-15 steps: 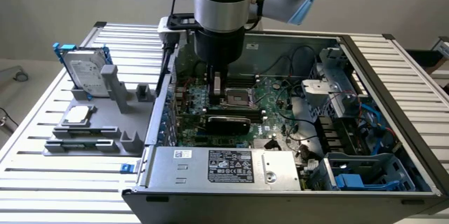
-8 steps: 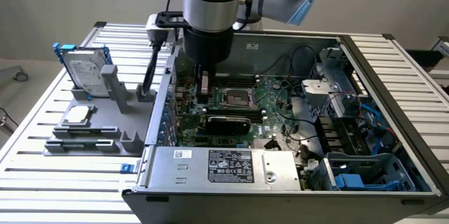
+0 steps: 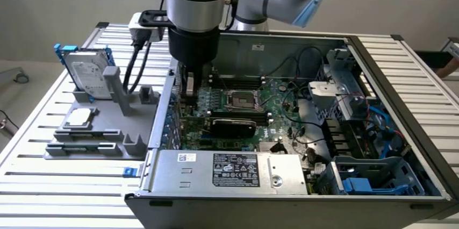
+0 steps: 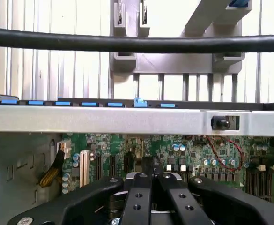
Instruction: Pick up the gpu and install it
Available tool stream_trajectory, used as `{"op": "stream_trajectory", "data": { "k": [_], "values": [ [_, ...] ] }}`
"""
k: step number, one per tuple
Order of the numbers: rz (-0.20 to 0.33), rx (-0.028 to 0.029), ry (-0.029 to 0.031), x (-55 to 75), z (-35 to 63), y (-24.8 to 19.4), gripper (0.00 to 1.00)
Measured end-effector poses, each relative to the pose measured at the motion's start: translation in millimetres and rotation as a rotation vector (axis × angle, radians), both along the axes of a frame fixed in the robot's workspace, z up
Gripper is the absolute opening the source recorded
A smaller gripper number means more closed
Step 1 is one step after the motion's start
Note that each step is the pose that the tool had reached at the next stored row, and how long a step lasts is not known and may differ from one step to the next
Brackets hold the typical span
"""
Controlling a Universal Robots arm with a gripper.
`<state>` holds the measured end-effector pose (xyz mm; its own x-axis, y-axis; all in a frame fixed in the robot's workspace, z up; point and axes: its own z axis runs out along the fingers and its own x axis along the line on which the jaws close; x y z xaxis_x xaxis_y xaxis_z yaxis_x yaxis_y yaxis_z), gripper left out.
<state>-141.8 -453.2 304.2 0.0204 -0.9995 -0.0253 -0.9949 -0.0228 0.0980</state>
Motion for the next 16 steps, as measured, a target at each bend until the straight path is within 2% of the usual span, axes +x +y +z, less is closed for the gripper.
{"op": "stream_trajectory", "data": {
  "k": [4,6,10,16],
  "values": [
    [0.000,-0.0051,0.0000,-10.9,0.5,-0.5,0.11],
    [0.000,-0.0071,0.0001,-11.9,1.7,-1.9,0.11],
    [0.001,-0.0072,0.0004,-11.9,6.2,-5.0,0.11],
    [0.000,-0.0072,0.0005,-12.1,6.0,-6.7,0.11]
  ]
}}
